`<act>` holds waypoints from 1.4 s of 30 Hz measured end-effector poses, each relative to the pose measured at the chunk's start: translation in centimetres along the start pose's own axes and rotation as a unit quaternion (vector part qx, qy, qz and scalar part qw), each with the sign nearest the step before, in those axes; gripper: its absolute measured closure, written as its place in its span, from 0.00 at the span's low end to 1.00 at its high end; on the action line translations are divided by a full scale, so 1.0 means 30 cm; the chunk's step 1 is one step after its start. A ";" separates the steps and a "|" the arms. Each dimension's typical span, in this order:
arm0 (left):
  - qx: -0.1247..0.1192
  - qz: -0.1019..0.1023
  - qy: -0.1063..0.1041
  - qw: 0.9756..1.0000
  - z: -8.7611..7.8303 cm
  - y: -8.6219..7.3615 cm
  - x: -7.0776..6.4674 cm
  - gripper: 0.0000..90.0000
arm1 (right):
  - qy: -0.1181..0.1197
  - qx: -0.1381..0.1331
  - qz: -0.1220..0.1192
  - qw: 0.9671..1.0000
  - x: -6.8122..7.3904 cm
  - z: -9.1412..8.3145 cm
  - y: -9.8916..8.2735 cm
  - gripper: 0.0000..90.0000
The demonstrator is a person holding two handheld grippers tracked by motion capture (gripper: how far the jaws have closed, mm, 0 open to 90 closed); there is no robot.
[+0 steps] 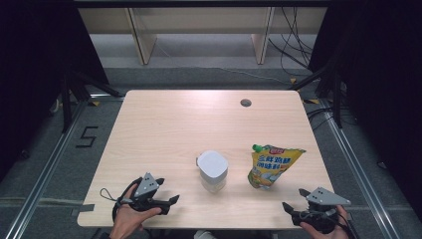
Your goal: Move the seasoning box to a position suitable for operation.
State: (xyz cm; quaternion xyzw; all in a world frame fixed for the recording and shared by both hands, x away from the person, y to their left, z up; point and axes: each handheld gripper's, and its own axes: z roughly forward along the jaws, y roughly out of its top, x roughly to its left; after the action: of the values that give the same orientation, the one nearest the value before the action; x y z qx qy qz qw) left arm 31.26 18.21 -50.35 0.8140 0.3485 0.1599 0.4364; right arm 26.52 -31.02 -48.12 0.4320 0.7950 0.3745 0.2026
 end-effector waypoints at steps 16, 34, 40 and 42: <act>0.012 0.010 0.011 1.000 0.010 0.000 0.001 0.23 | 0.001 -0.018 0.013 1.000 0.007 -0.007 0.001 0.28; -0.047 0.039 -0.007 0.998 0.100 0.104 0.061 0.51 | -0.003 -0.033 -0.003 0.999 -0.017 0.000 0.001 0.29; -0.047 0.037 -0.018 0.998 0.182 0.161 0.075 0.60 | -0.005 -0.033 -0.006 0.999 -0.018 0.003 -0.001 0.29; -0.046 0.050 -0.015 0.998 0.191 0.172 0.072 0.62 | -0.004 -0.033 -0.006 0.999 -0.019 0.003 -0.001 0.29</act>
State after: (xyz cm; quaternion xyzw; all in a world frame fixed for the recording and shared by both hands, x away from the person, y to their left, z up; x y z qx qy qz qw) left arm 38.24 14.36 -49.45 0.8116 0.2926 0.1852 0.4705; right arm 26.87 -31.46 -48.20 0.4220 0.7840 0.3973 0.2223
